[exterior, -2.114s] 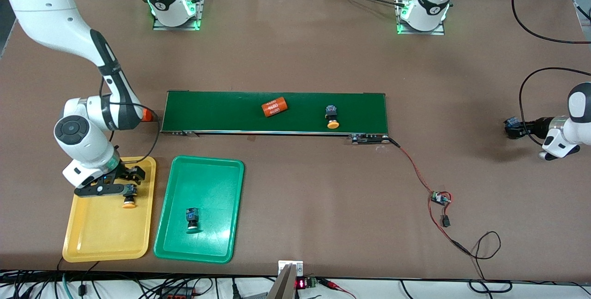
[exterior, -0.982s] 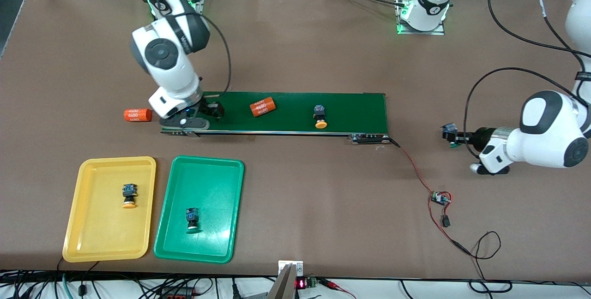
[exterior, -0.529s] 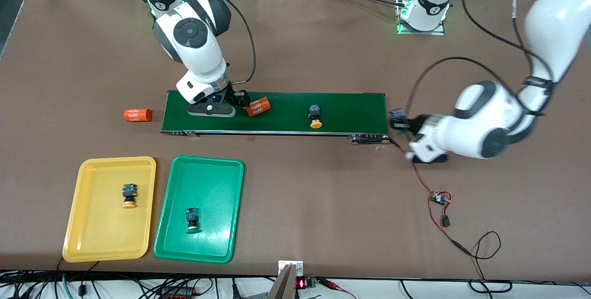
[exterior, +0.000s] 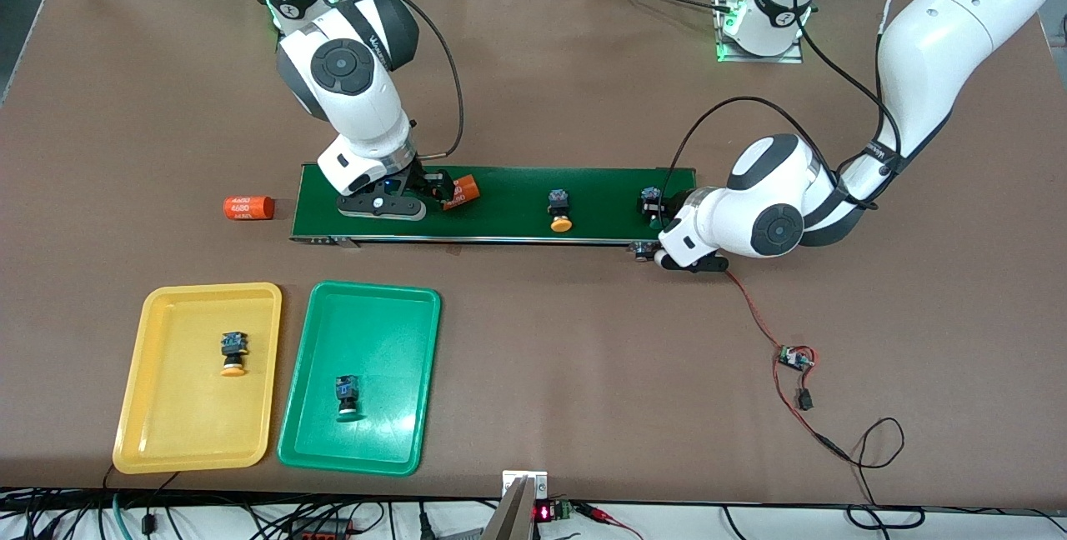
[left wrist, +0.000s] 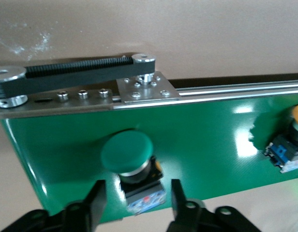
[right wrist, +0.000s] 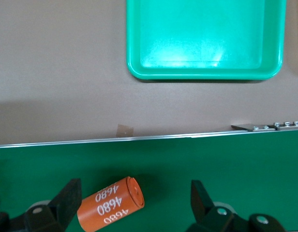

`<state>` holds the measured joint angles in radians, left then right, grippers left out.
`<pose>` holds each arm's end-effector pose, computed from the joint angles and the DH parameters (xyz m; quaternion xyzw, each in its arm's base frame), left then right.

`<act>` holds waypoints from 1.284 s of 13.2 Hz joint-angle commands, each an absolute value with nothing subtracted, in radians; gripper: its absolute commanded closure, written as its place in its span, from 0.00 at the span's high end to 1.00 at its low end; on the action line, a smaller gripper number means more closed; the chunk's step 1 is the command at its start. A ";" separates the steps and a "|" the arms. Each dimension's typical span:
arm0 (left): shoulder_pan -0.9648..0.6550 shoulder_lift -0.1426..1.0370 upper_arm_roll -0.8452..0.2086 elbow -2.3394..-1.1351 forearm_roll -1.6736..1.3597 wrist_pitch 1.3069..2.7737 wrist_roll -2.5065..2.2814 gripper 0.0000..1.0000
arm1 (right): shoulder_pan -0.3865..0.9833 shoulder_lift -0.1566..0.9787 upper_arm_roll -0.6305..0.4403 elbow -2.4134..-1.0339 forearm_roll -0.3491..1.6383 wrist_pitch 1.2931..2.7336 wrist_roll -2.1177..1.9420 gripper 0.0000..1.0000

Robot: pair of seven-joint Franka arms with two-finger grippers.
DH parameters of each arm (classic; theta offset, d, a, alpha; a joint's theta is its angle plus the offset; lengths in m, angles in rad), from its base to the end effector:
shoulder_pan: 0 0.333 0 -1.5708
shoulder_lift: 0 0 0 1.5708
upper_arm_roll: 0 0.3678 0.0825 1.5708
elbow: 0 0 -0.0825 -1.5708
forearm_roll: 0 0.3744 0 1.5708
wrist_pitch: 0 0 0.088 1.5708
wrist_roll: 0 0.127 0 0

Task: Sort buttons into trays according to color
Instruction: 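Place the green button on the conveyor while the right gripper reaches the conveyor, then lower the right gripper to a yellow button while the left gripper lifts away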

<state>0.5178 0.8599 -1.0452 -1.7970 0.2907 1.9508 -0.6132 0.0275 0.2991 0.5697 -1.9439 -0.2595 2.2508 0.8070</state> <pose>0.5827 -0.2245 0.2659 0.9633 0.0005 -0.2315 0.1356 0.5304 0.3203 0.3918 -0.9985 0.0386 -0.0399 0.0027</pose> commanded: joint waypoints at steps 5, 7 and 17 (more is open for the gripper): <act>0.477 0.617 -0.953 -1.697 0.270 1.937 -0.577 1.00 | 0.104 0.350 0.575 -1.921 -0.252 2.233 0.919 1.00; 0.408 0.517 -0.847 -1.669 0.267 1.919 -0.494 1.00 | 0.146 0.383 0.575 -1.898 -0.253 2.238 0.923 1.00; -0.030 0.160 -0.212 -1.687 0.052 1.798 -0.162 1.00 | 0.235 0.503 0.557 -1.800 -0.282 2.235 0.969 1.00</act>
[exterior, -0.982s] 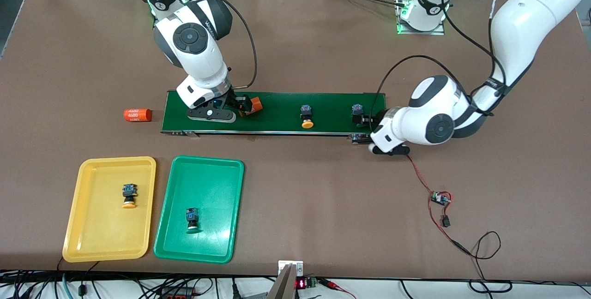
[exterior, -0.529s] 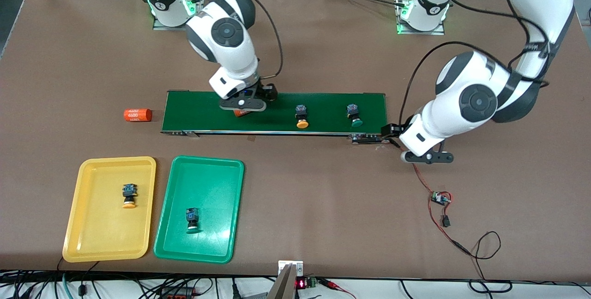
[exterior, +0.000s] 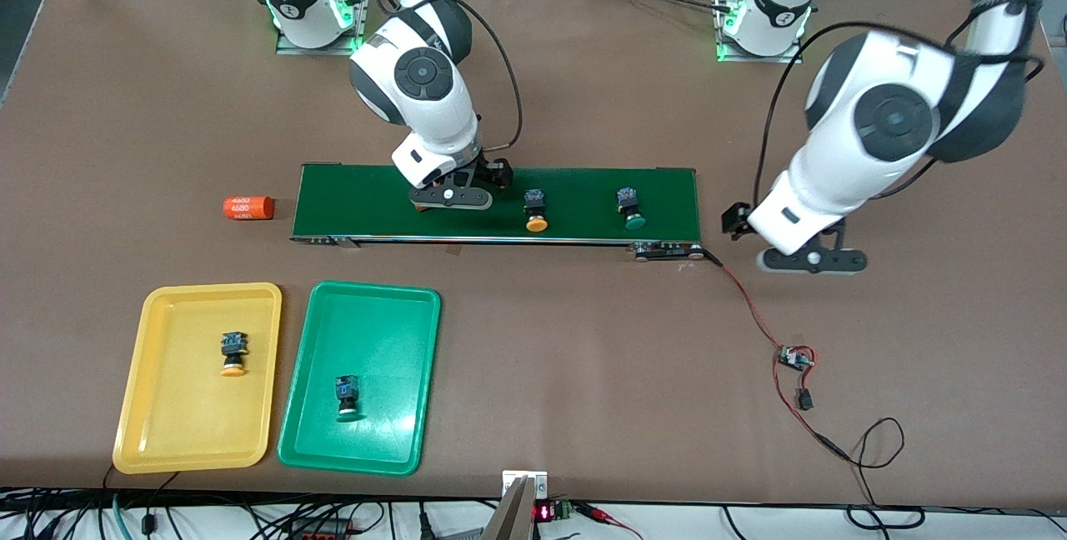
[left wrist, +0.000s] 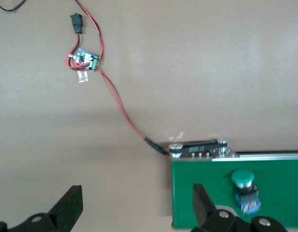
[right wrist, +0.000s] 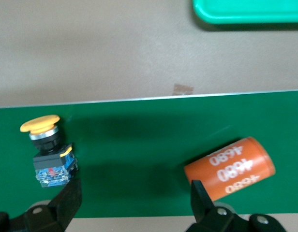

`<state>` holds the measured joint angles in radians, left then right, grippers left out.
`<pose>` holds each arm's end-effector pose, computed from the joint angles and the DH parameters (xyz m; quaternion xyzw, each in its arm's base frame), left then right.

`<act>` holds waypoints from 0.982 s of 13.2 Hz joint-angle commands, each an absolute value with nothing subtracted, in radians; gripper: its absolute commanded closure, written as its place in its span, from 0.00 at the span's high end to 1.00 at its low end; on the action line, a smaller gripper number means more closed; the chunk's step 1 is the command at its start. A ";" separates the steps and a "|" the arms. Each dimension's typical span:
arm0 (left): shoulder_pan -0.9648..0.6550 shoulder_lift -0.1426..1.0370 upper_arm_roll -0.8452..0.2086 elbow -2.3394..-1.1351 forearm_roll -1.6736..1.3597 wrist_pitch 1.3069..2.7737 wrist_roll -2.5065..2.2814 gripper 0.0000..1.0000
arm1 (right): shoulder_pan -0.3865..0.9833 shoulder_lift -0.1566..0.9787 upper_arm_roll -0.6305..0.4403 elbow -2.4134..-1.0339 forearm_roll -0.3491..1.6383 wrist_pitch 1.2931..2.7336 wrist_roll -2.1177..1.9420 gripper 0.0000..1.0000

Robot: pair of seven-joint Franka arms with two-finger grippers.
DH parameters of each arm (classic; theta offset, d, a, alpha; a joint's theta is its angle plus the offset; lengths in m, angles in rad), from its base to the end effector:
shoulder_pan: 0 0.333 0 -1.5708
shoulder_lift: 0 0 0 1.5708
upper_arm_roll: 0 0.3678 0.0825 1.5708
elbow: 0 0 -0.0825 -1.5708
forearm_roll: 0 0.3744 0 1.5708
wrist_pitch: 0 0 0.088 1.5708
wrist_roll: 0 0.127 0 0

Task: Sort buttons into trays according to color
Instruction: 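Lower the right gripper to a yellow button while the left gripper lifts away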

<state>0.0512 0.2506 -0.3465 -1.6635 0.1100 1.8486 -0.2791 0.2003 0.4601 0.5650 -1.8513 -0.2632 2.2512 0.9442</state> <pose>0.6104 -0.1534 0.4961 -0.9994 0.0206 0.0210 0.0169 0.4998 0.4174 0.3417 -0.9993 0.0320 0.0050 0.0202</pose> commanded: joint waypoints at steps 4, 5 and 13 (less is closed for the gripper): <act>-0.055 0.013 -0.106 -1.724 0.026 1.764 -0.126 1.00 | 0.268 0.538 0.552 -1.779 -0.328 2.235 1.035 1.00; -0.054 -0.021 -0.095 -1.729 0.026 1.753 -0.127 1.00 | 0.276 0.549 0.552 -1.772 -0.351 2.237 1.054 1.00; -0.011 -0.041 -0.103 -1.687 0.021 1.629 -0.118 1.00 | 0.301 0.600 0.540 -1.744 -0.379 2.240 1.086 1.00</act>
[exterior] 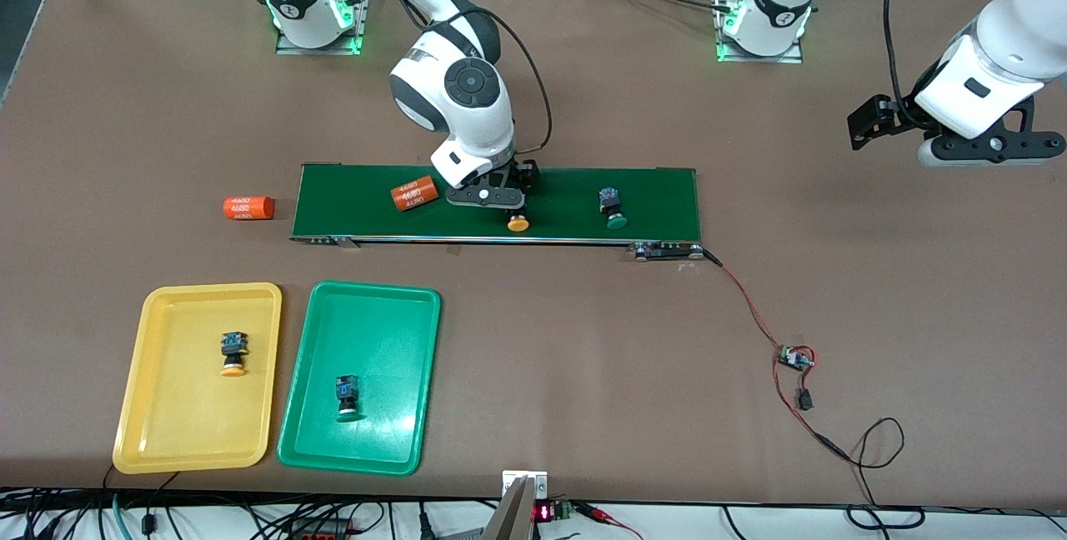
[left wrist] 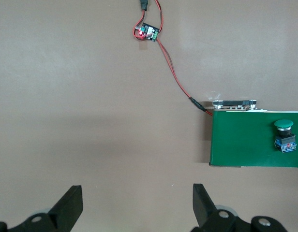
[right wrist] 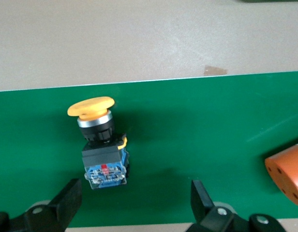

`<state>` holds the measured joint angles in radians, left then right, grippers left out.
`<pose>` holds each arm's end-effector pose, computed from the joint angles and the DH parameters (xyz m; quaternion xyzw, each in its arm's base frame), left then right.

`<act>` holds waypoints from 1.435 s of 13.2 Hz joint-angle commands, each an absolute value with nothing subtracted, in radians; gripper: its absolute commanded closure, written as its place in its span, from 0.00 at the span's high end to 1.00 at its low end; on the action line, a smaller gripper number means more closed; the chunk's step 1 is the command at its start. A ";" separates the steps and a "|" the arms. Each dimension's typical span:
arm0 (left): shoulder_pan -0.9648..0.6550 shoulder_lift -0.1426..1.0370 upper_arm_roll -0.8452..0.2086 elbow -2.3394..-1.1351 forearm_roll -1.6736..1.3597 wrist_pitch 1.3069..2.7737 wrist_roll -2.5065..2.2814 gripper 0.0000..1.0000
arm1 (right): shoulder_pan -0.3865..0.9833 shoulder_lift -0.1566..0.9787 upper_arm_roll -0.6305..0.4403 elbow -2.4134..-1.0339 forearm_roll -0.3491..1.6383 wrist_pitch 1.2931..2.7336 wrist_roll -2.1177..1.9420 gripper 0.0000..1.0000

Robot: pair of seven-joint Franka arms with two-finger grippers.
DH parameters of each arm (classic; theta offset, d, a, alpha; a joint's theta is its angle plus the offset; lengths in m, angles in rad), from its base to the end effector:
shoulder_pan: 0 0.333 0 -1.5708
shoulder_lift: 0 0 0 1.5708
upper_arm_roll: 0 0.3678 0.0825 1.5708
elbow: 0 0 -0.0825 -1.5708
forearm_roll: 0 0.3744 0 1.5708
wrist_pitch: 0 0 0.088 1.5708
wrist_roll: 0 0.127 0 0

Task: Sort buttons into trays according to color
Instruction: 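Lower the right gripper to a yellow button while the left gripper lifts away, then carry the yellow button with the right gripper over the yellow tray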

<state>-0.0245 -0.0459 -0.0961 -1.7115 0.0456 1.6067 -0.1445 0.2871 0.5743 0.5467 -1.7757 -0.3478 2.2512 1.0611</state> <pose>0.5232 -0.0589 0.6190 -0.9992 -0.0106 0.0260 0.0286 0.4931 0.4592 0.3029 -0.9992 0.0388 0.0062 0.0067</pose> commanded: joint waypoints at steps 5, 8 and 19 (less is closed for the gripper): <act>-0.023 -0.026 -0.107 -1.667 0.029 1.629 -0.114 1.00 | 0.299 0.638 0.515 -1.740 -0.394 2.259 1.077 0.92; -0.008 -0.020 -0.104 -1.655 0.017 1.620 -0.115 1.00 | 0.298 0.638 0.499 -1.738 -0.396 2.261 1.062 0.57; -0.003 -0.006 -0.097 -1.641 0.018 1.623 -0.115 1.00 | 0.232 0.589 0.411 -1.514 -0.299 1.966 0.805 0.21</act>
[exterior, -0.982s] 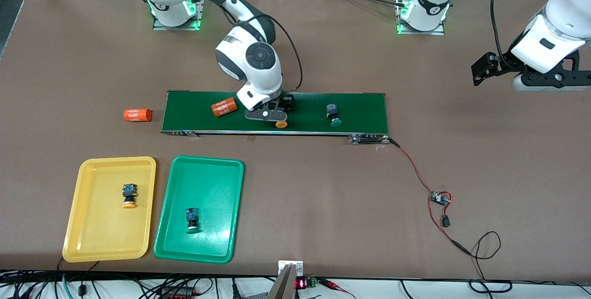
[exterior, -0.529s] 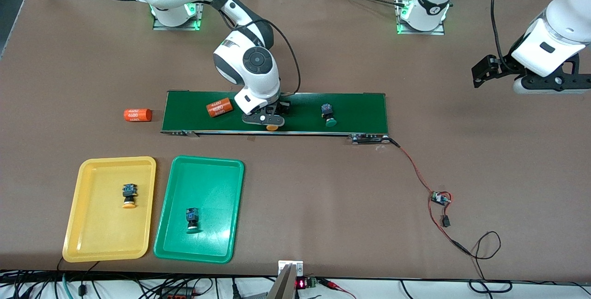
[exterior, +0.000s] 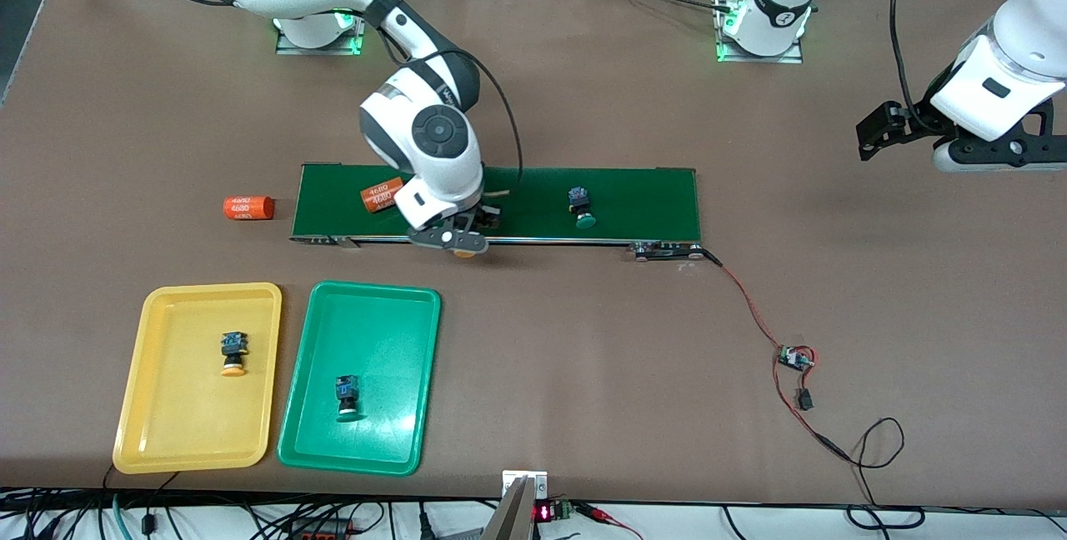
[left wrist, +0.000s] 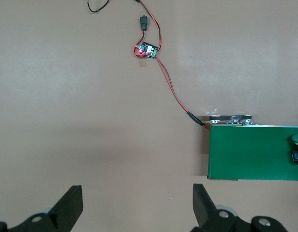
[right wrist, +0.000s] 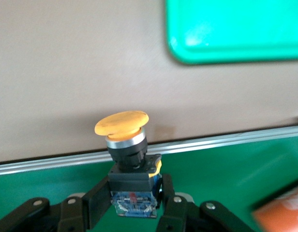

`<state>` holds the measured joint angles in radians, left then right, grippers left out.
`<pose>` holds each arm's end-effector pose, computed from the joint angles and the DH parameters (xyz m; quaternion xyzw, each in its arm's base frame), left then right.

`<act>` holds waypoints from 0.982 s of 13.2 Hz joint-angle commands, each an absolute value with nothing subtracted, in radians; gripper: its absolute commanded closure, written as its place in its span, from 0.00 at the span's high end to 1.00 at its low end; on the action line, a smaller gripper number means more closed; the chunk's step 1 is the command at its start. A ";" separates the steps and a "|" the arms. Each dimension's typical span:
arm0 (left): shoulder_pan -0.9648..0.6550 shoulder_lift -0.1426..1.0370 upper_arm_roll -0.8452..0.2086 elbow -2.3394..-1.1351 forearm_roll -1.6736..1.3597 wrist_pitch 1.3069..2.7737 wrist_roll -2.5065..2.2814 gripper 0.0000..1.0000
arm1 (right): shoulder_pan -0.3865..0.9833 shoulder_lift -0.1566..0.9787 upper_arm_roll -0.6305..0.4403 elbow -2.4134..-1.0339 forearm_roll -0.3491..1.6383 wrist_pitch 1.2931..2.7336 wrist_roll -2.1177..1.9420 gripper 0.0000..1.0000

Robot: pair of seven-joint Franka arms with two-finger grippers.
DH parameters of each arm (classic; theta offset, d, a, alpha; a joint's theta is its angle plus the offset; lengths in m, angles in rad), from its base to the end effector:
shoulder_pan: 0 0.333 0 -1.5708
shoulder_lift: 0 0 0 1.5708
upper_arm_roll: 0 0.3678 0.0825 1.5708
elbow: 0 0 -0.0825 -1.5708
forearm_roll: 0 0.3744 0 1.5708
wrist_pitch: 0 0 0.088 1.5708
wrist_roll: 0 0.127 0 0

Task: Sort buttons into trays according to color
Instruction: 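Carry the yellow button with the right gripper over the yellow tray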

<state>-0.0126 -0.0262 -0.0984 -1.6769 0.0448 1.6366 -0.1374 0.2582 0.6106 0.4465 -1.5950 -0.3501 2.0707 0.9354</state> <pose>0.5361 -0.0550 0.6270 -0.9996 -0.0116 0.0041 0.0243 0.5800 0.3969 0.3247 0.9976 -0.0567 -0.0045 0.0400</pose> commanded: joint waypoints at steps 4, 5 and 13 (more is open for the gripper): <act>-0.005 -0.006 -0.097 -1.638 0.018 1.626 -0.115 1.00 | 0.129 0.554 0.319 -1.476 -0.245 1.950 0.535 0.21; -0.005 -0.006 -0.097 -1.638 0.017 1.626 -0.115 1.00 | 0.088 0.554 0.316 -1.476 -0.252 1.950 0.461 0.21; -0.006 0.009 -0.097 -1.611 0.032 1.583 -0.114 1.00 | -0.192 0.646 0.193 -1.482 -0.313 2.153 -0.144 0.21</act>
